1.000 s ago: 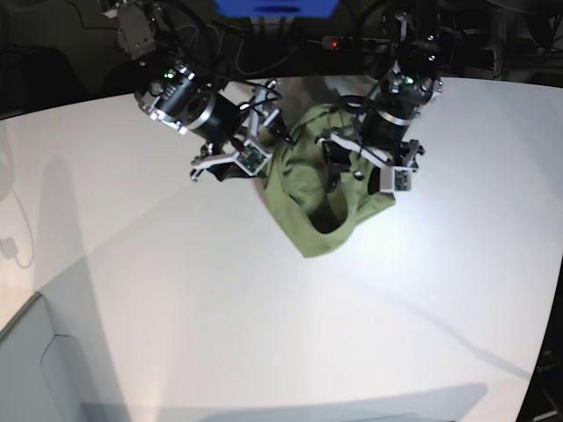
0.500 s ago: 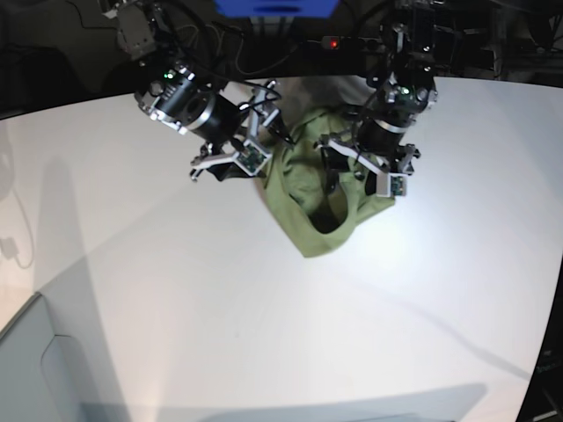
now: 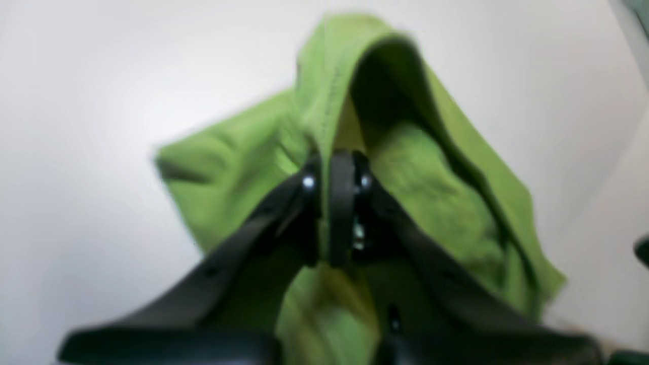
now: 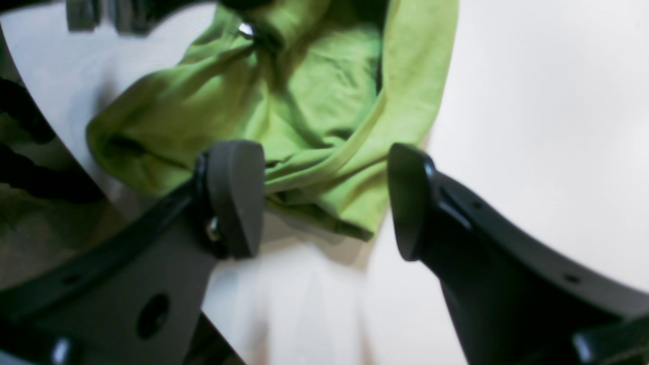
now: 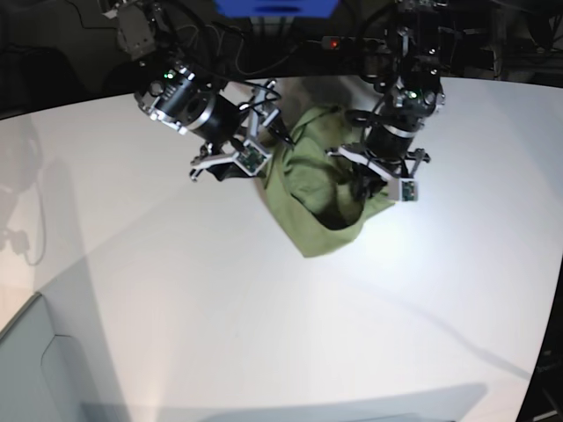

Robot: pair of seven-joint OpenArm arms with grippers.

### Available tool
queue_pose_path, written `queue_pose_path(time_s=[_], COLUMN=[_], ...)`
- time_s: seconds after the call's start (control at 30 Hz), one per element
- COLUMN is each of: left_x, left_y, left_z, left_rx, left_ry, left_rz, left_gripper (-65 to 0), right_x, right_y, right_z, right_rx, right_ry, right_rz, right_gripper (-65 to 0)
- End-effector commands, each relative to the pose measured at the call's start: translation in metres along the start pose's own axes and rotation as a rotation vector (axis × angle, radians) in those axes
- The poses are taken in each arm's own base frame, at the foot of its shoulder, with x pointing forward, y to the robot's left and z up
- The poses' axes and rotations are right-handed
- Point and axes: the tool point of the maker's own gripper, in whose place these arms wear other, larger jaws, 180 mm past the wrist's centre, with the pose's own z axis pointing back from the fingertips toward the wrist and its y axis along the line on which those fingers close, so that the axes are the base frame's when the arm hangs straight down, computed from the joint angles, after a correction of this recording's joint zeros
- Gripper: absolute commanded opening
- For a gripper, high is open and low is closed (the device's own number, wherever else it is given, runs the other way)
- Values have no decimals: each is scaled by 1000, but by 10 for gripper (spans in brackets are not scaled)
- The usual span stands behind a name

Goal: Fold the T-shirt properly
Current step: 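Pull the shirt edge with the left gripper and release it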

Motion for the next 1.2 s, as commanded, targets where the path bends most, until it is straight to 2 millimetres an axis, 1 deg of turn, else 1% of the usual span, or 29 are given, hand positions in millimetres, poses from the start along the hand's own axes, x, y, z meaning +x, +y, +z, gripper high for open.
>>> queue_pose_path(time_s=[0.0,0.07,0.2,0.5,0.6,0.67,0.8,0.87,0.97,1.1,1.17], left_x=[21,30,39,53,62,67,67,69,63,49,44], left_y=[-1,4,17,28,33,36,39,43,50,72,83], left_z=[3,5,9,8,7,7,7,8,7,3,2], left_rx=[-5,8,41,50,54,56,63,68,77,111,128], left_ry=[-65,-90,-114,-130,-141,-146,-145,-141,-120,-60,-42], left_rz=[-6,-9,-8,-70,-104,-121,-134,-160,-161,-184,-198], left_gripper=[-650,-650,-650,-646,-557,-513,-503,-503,-503,-503,-503], right_x=[12,12,14,14,14,14,14,14,15,15,16], right_y=[0,0,-1,0,1,1,0,0,-1,-1,-1], right_z=[2,2,2,1,2,2,1,1,1,1,2], right_rx=[1,1,0,2,3,3,2,2,0,-1,-2], right_ry=[-47,-47,-51,-53,-52,-52,-53,-53,-55,-59,-62], right_rz=[0,0,0,-4,-5,-5,-4,-4,-3,-5,-5], right_gripper=[-283,-283,-283,-284,-284,-284,-285,-285,-285,-286,-286])
